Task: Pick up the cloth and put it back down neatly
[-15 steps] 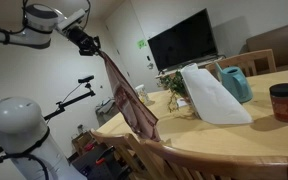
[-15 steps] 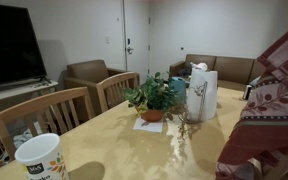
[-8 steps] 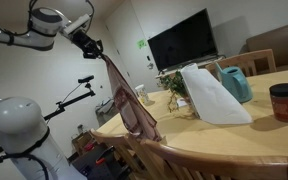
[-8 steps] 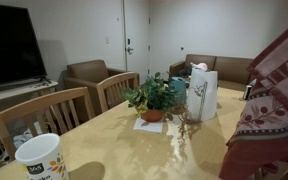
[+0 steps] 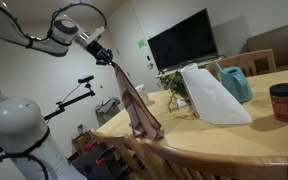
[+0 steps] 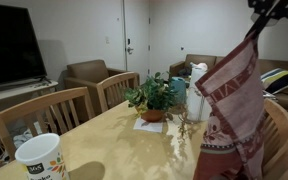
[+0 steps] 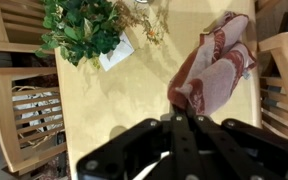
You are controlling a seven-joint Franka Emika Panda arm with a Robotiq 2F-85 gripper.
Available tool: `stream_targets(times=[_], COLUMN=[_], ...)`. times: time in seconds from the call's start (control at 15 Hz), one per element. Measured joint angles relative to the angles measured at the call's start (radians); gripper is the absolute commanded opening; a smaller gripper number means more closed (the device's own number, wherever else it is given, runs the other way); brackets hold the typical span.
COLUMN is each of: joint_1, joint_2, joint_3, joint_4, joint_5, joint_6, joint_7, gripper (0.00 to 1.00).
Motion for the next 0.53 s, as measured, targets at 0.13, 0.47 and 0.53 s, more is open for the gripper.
stream_targets(times=[0.13, 0.47, 0.53], joint_1=[-0.015, -0.055, -0.061], joint_2=[0.045, 0.146, 0.163], joint_3=[0.000, 0.003, 0.004], joint_4=[0.012, 0.067, 0.080], joint_5=[0.013, 0.037, 0.037], joint_6=[0.065, 0.162, 0.172], joint_7=[-0.001, -0.015, -0.016], gripper=[0.01, 0.01, 0.01])
